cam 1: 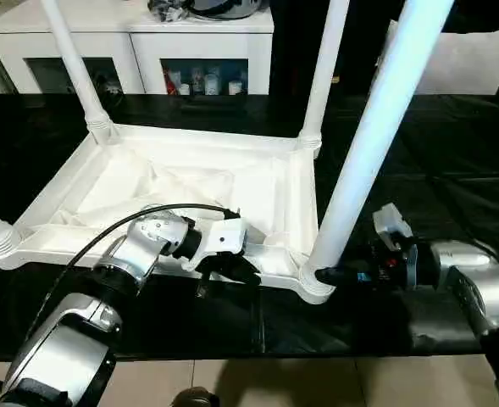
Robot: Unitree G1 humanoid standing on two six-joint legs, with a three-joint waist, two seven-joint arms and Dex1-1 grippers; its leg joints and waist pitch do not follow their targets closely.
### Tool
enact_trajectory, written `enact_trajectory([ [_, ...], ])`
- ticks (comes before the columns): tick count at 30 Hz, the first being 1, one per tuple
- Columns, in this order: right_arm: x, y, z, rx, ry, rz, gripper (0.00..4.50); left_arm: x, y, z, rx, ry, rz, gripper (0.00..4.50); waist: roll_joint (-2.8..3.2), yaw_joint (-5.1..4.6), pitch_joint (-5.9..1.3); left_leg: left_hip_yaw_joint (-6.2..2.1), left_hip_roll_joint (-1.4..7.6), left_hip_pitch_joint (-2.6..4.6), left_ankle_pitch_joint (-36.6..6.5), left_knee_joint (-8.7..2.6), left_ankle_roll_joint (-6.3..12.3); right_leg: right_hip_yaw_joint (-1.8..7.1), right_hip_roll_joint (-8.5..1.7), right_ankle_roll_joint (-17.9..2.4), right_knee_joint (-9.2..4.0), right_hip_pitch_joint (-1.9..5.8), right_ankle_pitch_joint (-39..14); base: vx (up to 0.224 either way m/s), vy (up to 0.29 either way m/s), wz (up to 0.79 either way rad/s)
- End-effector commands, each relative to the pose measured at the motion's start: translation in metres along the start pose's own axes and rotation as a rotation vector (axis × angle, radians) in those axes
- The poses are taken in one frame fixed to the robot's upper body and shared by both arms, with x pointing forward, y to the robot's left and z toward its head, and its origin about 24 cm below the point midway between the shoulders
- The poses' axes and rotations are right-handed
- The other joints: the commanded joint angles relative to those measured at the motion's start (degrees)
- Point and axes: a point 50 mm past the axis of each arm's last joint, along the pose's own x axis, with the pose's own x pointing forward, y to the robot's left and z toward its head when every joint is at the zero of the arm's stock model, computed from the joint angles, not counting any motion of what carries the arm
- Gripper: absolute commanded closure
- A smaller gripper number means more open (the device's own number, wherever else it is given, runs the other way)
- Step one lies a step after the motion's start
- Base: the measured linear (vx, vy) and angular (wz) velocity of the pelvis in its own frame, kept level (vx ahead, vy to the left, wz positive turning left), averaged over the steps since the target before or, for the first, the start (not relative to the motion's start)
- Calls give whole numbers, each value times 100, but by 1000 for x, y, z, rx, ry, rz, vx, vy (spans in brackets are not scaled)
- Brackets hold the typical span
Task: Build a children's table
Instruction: Rotate leg to tighten
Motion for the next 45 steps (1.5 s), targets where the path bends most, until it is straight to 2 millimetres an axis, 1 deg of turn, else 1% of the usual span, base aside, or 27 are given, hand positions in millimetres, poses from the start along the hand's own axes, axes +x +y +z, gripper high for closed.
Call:
enact_trajectory([
  [1,18,-3,5,26,-47,-104,256,18,3,11,-32,-23,61,450,-77,-45,-384,-175,378,117,-1398,-396,211,256,-488,-1044,-472,246,-2145,0,0,0],
  [2,21,-6,5,30,-54,-149,256,20,4,13,-51,-27,79,450,-77,-80,-362,-180,363,134,-1546,-409,121,252,-491,-961,-508,228,-2469,0,0,0],
  [3,24,-7,5,40,-56,-176,256,22,5,14,-58,-28,91,450,-44,-92,-355,-194,359,150,-1627,-413,68,250,-506,-918,-527,220,-2644,0,0,0],
  [4,30,-12,4,64,-57,-258,256,26,9,18,-83,-29,133,450,-79,-168,-340,-215,329,162,-1776,-429,-22,232,-496,-768,-580,214,-3032,0,0,0],
  [6,37,-17,4,95,-59,-340,256,32,14,22,-114,-29,189,450,-100,-259,-344,-234,317,160,-1846,-431,-39,219,-500,-663,-612,223,-3199,0,0,0],
  [7,42,-19,5,121,-66,-384,256,36,17,26,-138,-30,227,450,-87,-275,-342,-229,314,173,-1853,-425,-22,224,-494,-661,-627,207,-3195,0,0,0],
  [8,43,-19,5,126,-67,-395,256,37,18,26,-147,-32,237,450,-82,-327,-339,-231,308,175,-1887,-422,-19,220,-485,-685,-629,192,-3177,0,0,0],
  [9,54,-25,7,185,-77,-498,256,47,26,35,-222,-43,322,450,-77,-355,-339,-235,305,163,-1895,-420,-19,218,-479,-684,-625,202,-3161,0,0,0],
  [10,59,-28,7,219,-84,-550,256,52,29,40,-257,-47,363,450,-53,-402,-342,-234,283,188,-1943,-399,-55,203,-470,-715,-631,178,-3184,0,0,0],
  [11,61,-29,8,237,-89,-578,256,54,30,42,-272,-47,383,450,-71,-430,-335,-229,272,176,-1934,-397,-54,203,-464,-704,-644,179,-3201,0,0,0],
  [12,65,-32,9,271,-106,-607,256,58,32,45,-288,-50,407,450,-67,-443,-336,-230,260,182,-1938,-391,-21,195,-466,-664,-678,176,-3246,0,0,0],
  [14,72,-35,13,227,-133,-648,256,66,37,54,-328,-71,487,450,-73,-477,-355,-223,258,154,-1828,-385,41,197,-468,-686,-674,203,-3035,0,0,0],
  [15,74,-34,13,212,-138,-646,221,68,37,57,-326,-75,494,450,-76,-468,-373,-211,263,134,-1716,-387,118,213,-461,-712,-661,222,-2790,0,0,0],
  [16,75,-34,14,216,-154,-644,221,70,35,58,-309,-75,485,450,-75,-458,-385,-205,272,106,-1580,-397,192,222,-447,-780,-625,243,-2472,0,0,0],
  [17,75,-33,14,222,-164,-646,187,71,34,58,-301,-76,474,450,-70,-458,-392,-200,268,95,-1534,-393,229,228,-442,-817,-607,251,-2328,0,0,0],
  [19,75,-33,14,222,-164,-646,184,71,34,58,-301,-76,474,450,-78,-447,-409,-183,271,81,-1330,-381,334,239,-444,-973,-553,275,-1884,0,0,0],
  [20,74,-33,14,223,-170,-646,175,71,33,58,-294,-76,464,450,-73,-447,-406,-182,271,78,-1303,-382,352,238,-442,-1005,-548,280,-1835,0,0,0],
  [22,70,-33,15,206,-172,-656,146,68,32,56,-272,-62,466,450,-65,-446,-400,-181,281,78,-1300,-389,358,236,-443,-1052,-544,290,-1826,0,0,0],
  [25,58,-34,16,161,-197,-646,132,61,32,52,-244,-67,449,450,-69,-434,-409,-180,286,85,-1334,-387,354,239,-450,-1031,-549,294,-1851,0,0,0],
  [27,52,-34,15,135,-200,-630,107,57,31,49,-231,-71,433,450,-60,-427,-412,-177,294,77,-1295,-387,371,241,-446,-1066,-535,300,-1719,0,0,0],
  [28,46,-34,15,108,-204,-607,98,53,30,46,-207,-68,422,450,-60,-427,-415,-178,294,69,-1255,-385,402,242,-446,-1116,-519,305,-1585,0,0,0],
  [31,37,-32,15,84,-210,-576,84,48,29,41,-190,-55,404,450,-63,-402,-409,-166,296,72,-1230,-376,451,247,-455,-1108,-524,303,-1591,0,0,0],
  [34,5,-27,16,2,-165,-457,60,30,21,23,-111,8,299,450,-57,-318,-406,-168,324,70,-1180,-378,532,249,-447,-1075,-509,312,-1574,0,0,0],
  [36,-6,-25,15,-31,-113,-412,40,24,16,18,-74,26,233,450,-43,-284,-401,-156,341,87,-1207,-385,503,245,-439,-1084,-501,291,-1601,0,0,0],
  [40,-16,-20,14,-81,-49,-326,40,16,9,14,-29,33,137,450,-28,-229,-391,-163,362,109,-1393,-395,376,244,-463,-1089,-505,264,-1843,0,0,0],
  [44,-20,-14,15,-160,-14,-230,40,9,3,9,31,68,53,450,-36,-170,-394,-154,371,128,-1464,-396,336,256,-469,-1074,-512,247,-1909,0,0,0],
  [45,-20,-14,15,-161,-13,-227,57,9,3,9,33,68,50,450,-35,-156,-392,-157,373,125,-1438,-399,319,259,-470,-1098,-501,249,-1876,0,0,0],
])
